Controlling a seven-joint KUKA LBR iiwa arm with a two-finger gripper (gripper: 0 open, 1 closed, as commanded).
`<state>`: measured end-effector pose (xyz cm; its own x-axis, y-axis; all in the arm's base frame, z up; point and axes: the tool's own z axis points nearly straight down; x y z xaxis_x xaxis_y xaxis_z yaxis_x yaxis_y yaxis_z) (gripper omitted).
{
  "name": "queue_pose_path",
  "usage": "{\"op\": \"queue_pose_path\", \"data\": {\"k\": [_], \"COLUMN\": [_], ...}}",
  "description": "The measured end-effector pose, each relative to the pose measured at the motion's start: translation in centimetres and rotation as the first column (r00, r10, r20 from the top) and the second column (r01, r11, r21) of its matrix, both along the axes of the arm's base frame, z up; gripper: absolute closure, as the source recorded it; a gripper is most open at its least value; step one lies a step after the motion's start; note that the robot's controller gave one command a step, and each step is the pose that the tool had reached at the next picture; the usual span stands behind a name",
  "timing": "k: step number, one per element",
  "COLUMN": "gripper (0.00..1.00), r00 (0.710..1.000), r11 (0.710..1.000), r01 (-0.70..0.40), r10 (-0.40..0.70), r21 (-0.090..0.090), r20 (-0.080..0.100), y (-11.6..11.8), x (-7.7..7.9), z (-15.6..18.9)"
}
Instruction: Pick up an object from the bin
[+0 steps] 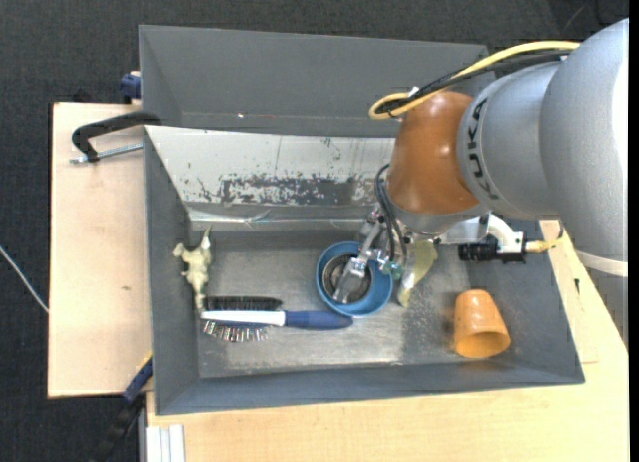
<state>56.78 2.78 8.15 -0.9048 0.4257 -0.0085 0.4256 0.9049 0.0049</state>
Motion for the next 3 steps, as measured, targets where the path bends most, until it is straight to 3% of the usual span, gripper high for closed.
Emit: {"op": "queue_pose_path", "data": {"k": [1, 3], "gripper": [1.0, 1.0], "r00": [1.0, 1.0], "r11": [1.0, 1.0], "r01": [-0.002, -0.005], "r10": [0.002, 0.005], "r21": [0.001, 0.0], "r20": [-0.001, -0.002], "y": [0.1, 0.2], "x": [0.0, 0.4], "z": [0.2, 5.1]}}
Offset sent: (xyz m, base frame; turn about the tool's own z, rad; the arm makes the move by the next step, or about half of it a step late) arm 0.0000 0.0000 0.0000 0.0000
